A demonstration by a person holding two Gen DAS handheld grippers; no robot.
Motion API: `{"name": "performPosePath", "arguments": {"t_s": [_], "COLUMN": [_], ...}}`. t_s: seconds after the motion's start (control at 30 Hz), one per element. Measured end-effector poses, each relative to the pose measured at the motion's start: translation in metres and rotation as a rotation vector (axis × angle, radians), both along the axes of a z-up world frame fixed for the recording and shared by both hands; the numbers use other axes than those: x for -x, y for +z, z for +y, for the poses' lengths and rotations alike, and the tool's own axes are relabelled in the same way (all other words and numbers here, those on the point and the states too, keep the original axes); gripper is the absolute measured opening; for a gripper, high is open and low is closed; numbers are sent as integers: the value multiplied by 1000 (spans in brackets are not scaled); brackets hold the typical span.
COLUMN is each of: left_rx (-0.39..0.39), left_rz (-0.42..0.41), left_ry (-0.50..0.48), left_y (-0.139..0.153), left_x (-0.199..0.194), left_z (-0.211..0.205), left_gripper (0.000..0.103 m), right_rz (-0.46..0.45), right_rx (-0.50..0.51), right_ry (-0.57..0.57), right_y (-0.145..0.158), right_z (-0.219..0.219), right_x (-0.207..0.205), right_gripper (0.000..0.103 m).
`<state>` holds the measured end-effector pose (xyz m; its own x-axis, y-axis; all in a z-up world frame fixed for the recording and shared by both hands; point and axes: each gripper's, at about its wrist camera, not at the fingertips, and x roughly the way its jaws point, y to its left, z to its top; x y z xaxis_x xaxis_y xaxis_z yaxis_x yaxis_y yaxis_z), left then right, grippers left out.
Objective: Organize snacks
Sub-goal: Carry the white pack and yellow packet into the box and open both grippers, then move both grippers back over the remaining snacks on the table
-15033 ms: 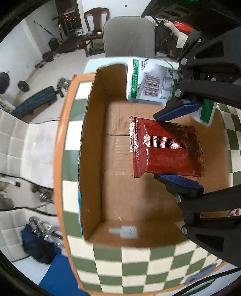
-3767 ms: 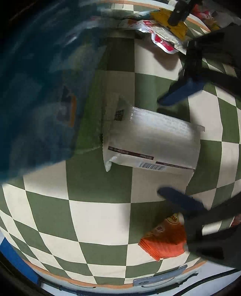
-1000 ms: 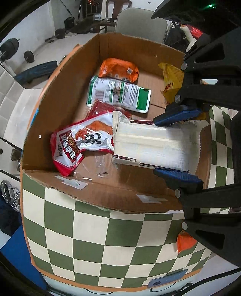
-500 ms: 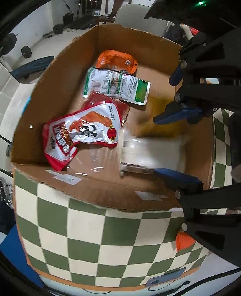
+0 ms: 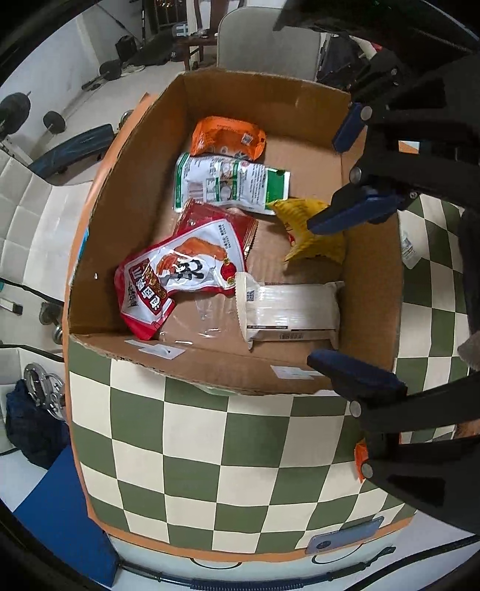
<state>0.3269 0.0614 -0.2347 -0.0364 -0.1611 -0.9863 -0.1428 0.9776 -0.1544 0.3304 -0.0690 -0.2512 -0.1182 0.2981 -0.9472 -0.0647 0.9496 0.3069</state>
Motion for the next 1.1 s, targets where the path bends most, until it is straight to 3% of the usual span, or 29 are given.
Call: {"name": "performPosePath", "arguments": {"t_s": [0.67,1.1], "left_rx": [-131,-144], "left_rz": [-216,-364], "left_ry": [-76,-84], "left_y": [59,102], "left_x": [71,117], "left_z": [-7,-16], "left_gripper": [63,63], "right_rz": [-200,-372], "right_rx": [61,117], "right_ry": [-70,-106], "right_y": [75,136], "right_z": [-38,-55], "right_x": [55,101], "right_gripper": [92,93]}}
